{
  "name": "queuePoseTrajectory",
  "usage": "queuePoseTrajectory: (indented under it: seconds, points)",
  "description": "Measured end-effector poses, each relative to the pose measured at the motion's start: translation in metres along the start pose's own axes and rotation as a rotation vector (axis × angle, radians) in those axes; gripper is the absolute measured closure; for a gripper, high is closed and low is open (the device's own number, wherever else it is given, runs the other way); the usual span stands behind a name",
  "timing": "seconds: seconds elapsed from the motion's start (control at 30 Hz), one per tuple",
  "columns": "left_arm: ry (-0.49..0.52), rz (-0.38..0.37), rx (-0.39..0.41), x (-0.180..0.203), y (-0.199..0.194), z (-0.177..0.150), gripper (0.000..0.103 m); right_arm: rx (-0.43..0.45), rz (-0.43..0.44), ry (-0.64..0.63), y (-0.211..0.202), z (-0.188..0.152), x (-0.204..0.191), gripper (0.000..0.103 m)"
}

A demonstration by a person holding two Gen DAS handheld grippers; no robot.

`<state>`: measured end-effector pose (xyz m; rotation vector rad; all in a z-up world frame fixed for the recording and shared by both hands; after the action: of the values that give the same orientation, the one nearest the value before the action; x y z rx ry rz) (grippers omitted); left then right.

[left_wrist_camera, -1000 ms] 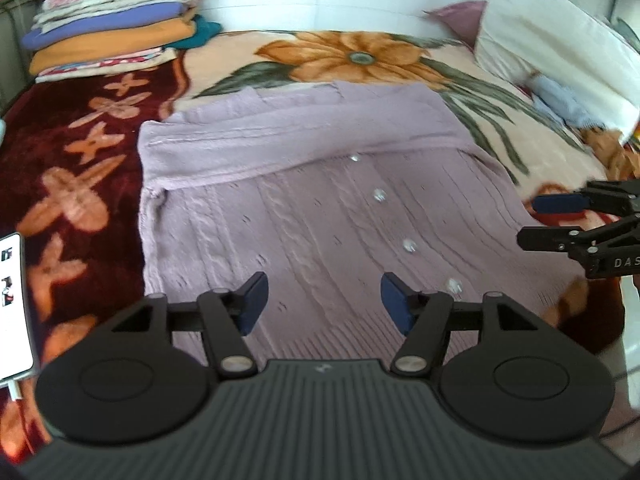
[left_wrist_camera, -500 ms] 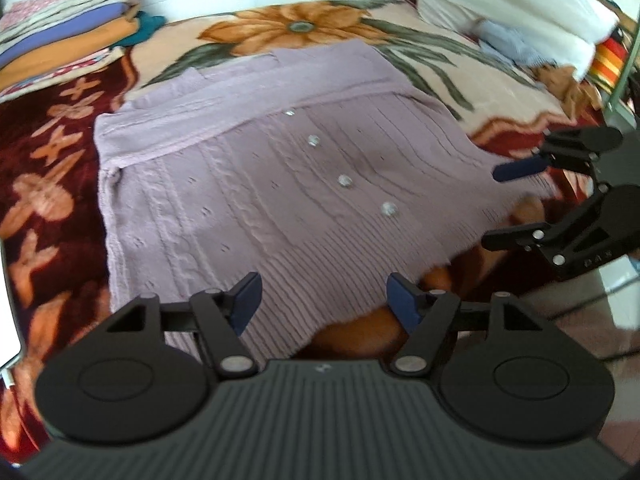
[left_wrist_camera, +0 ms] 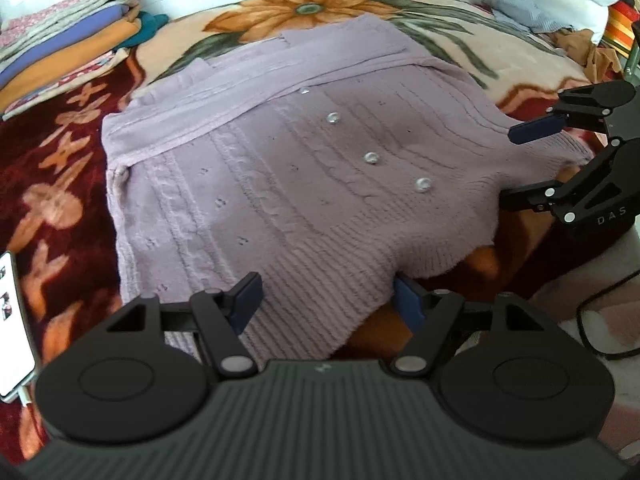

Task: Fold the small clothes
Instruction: 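Grasp the cardigan hem with both tools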

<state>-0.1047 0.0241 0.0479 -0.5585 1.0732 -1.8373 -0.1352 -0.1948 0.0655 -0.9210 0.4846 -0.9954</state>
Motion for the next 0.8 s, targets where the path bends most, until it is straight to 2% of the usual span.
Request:
queuePoseTrajectory:
  seconds: [0.17, 0.27, 0.6, 0.7, 0.8]
  points:
    - [-0.030, 0.075, 0.010, -0.012, 0.000, -0.002, 0.030, -0.006, -0.052, -0.002, 0.002, -0.001, 0.007, 0.020]
    - [-0.079, 0.065, 0.014, -0.023, 0.005, -0.002, 0.030, -0.014, -0.092, 0.034, 0.005, -0.003, 0.015, 0.020]
    - [-0.130, 0.072, 0.036, -0.028, 0.018, 0.004, 0.030, 0.039, -0.095, 0.130, 0.020, -0.006, 0.020, 0.022]
    - [-0.142, 0.071, 0.035, -0.029, 0.019, 0.005, 0.031, 0.055, -0.085, 0.149, 0.022, -0.008, 0.020, 0.028]
    - [-0.145, 0.072, 0.041, -0.029, 0.019, 0.005, 0.032, 0.070, -0.062, 0.168, 0.023, -0.010, 0.021, 0.039]
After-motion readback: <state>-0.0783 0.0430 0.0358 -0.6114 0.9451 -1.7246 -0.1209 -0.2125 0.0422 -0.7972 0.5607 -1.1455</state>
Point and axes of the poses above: each gripper's, at about its wrist camera, not at the fingertips, and y roughly the way its jaws point, x to its right, z to its top, the point moved 1 cm from there along y, roughly the way its jaws point, and after that the axes turned 6 degrees about -x, right-handed, at the moved point
